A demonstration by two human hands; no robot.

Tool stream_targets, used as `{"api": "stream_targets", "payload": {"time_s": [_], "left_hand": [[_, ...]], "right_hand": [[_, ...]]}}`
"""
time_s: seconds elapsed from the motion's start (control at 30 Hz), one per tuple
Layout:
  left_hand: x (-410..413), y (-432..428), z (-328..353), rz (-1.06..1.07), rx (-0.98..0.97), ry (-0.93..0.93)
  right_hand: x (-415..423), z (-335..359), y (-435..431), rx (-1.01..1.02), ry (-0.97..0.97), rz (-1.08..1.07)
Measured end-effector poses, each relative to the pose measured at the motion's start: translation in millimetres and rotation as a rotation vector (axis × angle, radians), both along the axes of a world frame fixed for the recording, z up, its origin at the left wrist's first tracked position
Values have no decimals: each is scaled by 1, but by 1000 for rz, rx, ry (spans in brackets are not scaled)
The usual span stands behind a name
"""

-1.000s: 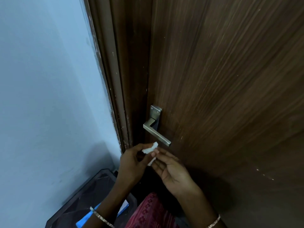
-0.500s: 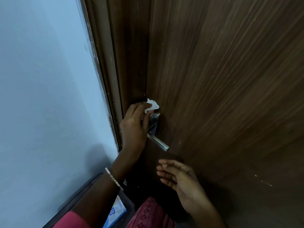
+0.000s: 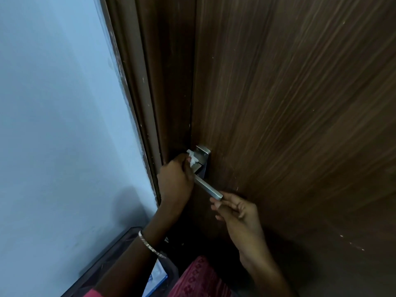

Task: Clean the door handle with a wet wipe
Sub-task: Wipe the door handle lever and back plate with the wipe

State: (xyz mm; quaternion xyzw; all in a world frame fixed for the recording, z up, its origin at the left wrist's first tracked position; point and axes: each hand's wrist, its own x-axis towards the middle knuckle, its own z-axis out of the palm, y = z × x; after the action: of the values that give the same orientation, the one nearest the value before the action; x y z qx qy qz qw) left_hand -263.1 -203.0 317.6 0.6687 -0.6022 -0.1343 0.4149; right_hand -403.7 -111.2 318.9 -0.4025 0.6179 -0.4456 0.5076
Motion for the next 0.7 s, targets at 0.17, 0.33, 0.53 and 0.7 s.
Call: {"api": "stream_targets", "payload": {"time_s": [0.17,0.33,0.53,0.7], "left_hand": [[6,-6,-1,-41,73,53],[5,-6,-1,-36,121,135],[0,8,8,35,-66,104],[-5,11,17,8,-167,215]], "right_hand": [[-2,-1,-6,-63,131,30],[-4,-2,-7,-72,146,41],[-4,-6,-9,-57,148,26],[-4,-11,-9,-33,131,26]]}}
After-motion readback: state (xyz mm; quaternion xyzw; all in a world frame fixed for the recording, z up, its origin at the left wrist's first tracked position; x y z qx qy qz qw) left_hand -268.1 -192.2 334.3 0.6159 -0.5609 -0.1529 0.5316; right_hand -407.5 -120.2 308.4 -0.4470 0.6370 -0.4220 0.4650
